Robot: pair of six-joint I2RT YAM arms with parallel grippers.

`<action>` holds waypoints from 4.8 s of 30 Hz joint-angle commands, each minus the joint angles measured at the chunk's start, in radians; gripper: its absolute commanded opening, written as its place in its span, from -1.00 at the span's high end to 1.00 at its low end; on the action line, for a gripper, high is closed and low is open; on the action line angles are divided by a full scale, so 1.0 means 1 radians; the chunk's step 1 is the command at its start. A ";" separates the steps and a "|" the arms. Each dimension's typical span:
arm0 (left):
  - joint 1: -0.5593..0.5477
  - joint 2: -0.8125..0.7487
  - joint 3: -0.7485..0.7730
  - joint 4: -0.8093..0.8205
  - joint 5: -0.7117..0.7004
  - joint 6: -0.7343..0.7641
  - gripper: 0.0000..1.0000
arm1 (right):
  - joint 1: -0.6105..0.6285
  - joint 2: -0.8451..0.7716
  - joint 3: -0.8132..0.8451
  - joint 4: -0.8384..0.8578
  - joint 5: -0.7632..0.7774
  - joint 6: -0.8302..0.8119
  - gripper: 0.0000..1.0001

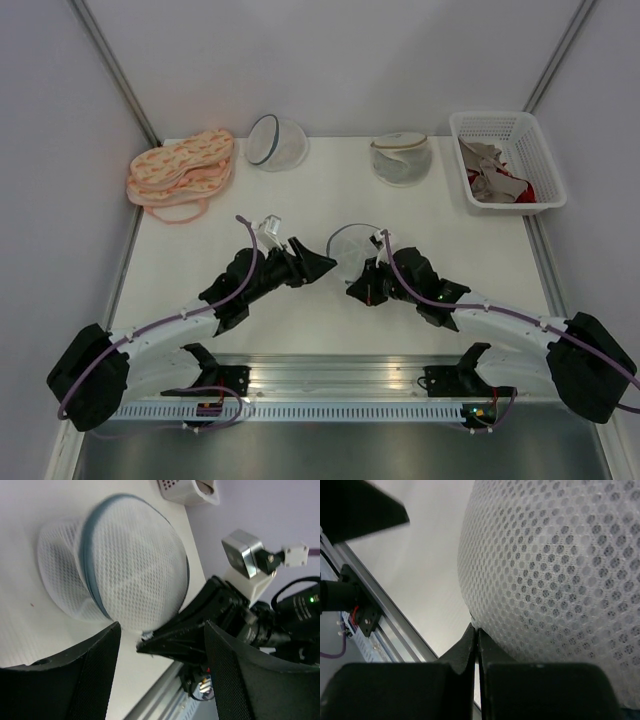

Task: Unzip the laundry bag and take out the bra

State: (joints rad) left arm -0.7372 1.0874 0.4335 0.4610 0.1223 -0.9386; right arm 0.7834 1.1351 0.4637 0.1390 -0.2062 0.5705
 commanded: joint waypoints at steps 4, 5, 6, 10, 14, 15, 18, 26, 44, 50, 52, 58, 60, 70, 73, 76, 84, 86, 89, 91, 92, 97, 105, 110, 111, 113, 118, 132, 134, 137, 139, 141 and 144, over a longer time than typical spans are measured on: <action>-0.129 -0.069 -0.133 0.021 -0.117 -0.167 -0.46 | 0.008 0.037 0.010 0.183 -0.004 0.068 0.99; -0.137 -0.045 -0.136 0.043 -0.143 -0.173 -0.46 | 0.008 0.049 0.012 0.213 -0.018 0.075 0.99; -0.140 -0.028 -0.141 0.068 -0.145 -0.178 -0.47 | 0.010 0.070 0.012 0.230 -0.030 0.084 0.99; -0.142 0.078 -0.136 0.229 -0.182 -0.180 -0.47 | 0.040 0.107 0.012 0.272 -0.055 0.100 0.99; -0.143 0.158 -0.130 0.392 -0.249 -0.180 -0.47 | 0.091 0.103 0.012 0.260 -0.036 0.098 0.99; -0.143 0.179 -0.116 0.418 -0.257 -0.180 -0.47 | 0.097 0.094 0.012 0.254 -0.033 0.097 0.99; -0.143 0.229 -0.069 0.397 -0.256 -0.175 -0.47 | 0.114 0.069 0.009 0.234 -0.022 0.092 0.99; -0.143 0.289 -0.088 0.443 -0.242 -0.212 0.07 | 0.131 0.020 0.026 0.122 0.037 0.065 0.99; -0.143 0.166 -0.088 0.162 -0.199 -0.028 0.95 | 0.129 -0.083 0.076 -0.168 0.238 0.009 0.99; -0.131 0.115 -0.111 0.084 -0.179 0.060 0.95 | 0.129 -0.083 0.104 -0.249 0.246 -0.008 0.99; -0.122 0.091 -0.121 0.061 -0.182 0.087 0.95 | 0.131 -0.095 0.104 -0.272 0.246 -0.011 0.99; -0.070 -0.004 -0.125 -0.025 -0.176 0.149 0.95 | 0.131 -0.124 0.127 -0.377 0.258 -0.027 0.99; -0.056 -0.026 -0.127 -0.044 -0.173 0.155 0.95 | 0.129 -0.121 0.133 -0.404 0.272 -0.031 0.99; -0.051 -0.014 -0.133 0.011 -0.127 0.106 0.95 | 0.129 -0.126 0.084 -0.282 0.110 -0.017 0.64; -0.051 -0.015 -0.128 0.024 -0.100 0.078 0.95 | 0.129 -0.130 0.056 -0.162 0.061 0.014 0.13; -0.051 -0.033 -0.119 0.019 -0.087 0.044 0.95 | 0.129 -0.103 0.036 -0.044 0.027 0.041 0.00; -0.053 -0.061 -0.127 0.034 -0.101 -0.086 0.95 | 0.134 0.026 -0.005 0.273 -0.050 0.140 0.05; -0.053 -0.063 -0.137 0.057 -0.105 -0.110 0.95 | 0.146 0.054 -0.010 0.316 -0.052 0.164 0.06; -0.053 -0.061 -0.144 0.077 -0.108 -0.132 0.95 | 0.162 0.078 -0.017 0.373 -0.047 0.183 0.07; -0.053 -0.058 -0.145 0.091 -0.101 -0.138 0.95 | 0.166 0.087 -0.023 0.407 -0.038 0.187 0.07; -0.053 -0.057 -0.147 0.091 -0.101 -0.147 0.96 | 0.166 0.097 -0.023 0.416 -0.038 0.190 0.07; -0.053 -0.050 -0.171 0.128 -0.099 -0.177 0.95 | 0.169 0.132 -0.011 0.450 -0.029 0.212 0.07; -0.053 -0.060 -0.174 0.131 -0.075 -0.183 0.95 | 0.172 0.105 -0.013 0.398 0.085 0.178 0.52; -0.053 -0.069 -0.188 0.136 -0.075 -0.189 0.95 | 0.174 0.058 -0.019 0.337 0.136 0.158 0.71; -0.053 -0.069 -0.190 0.136 -0.075 -0.190 0.95 | 0.174 0.052 -0.023 0.326 0.146 0.157 0.79; -0.053 -0.070 -0.194 0.139 -0.075 -0.192 0.95 | 0.174 0.040 -0.028 0.321 0.154 0.157 0.91; -0.053 -0.083 -0.196 0.130 -0.075 -0.190 0.95 | 0.175 0.020 -0.039 0.284 0.156 0.152 0.99; -0.042 -0.176 -0.154 -0.030 -0.119 -0.068 0.95 | 0.177 -0.052 0.046 -0.294 0.416 0.100 0.99; -0.036 -0.164 -0.136 -0.067 -0.102 -0.007 0.95 | 0.175 -0.049 0.059 -0.367 0.515 0.124 0.99; -0.022 -0.098 -0.101 -0.062 -0.066 0.079 0.95 | 0.175 -0.032 0.088 -0.419 0.592 0.143 0.99; -0.008 -0.026 -0.067 -0.045 -0.044 0.144 0.95 | 0.175 -0.024 0.101 -0.440 0.639 0.138 0.99; 0.005 0.034 -0.006 -0.038 -0.030 0.193 0.95 | 0.177 -0.032 0.108 -0.443 0.636 0.128 0.99; 0.028 0.184 0.098 0.011 -0.026 0.271 0.95 | 0.177 -0.041 0.109 -0.415 0.596 0.106 0.99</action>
State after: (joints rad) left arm -0.7444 1.1893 0.4374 0.4290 0.1097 -0.8352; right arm 0.9649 1.0988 0.5537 -0.1799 0.3168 0.7052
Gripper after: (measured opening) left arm 0.060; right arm 0.007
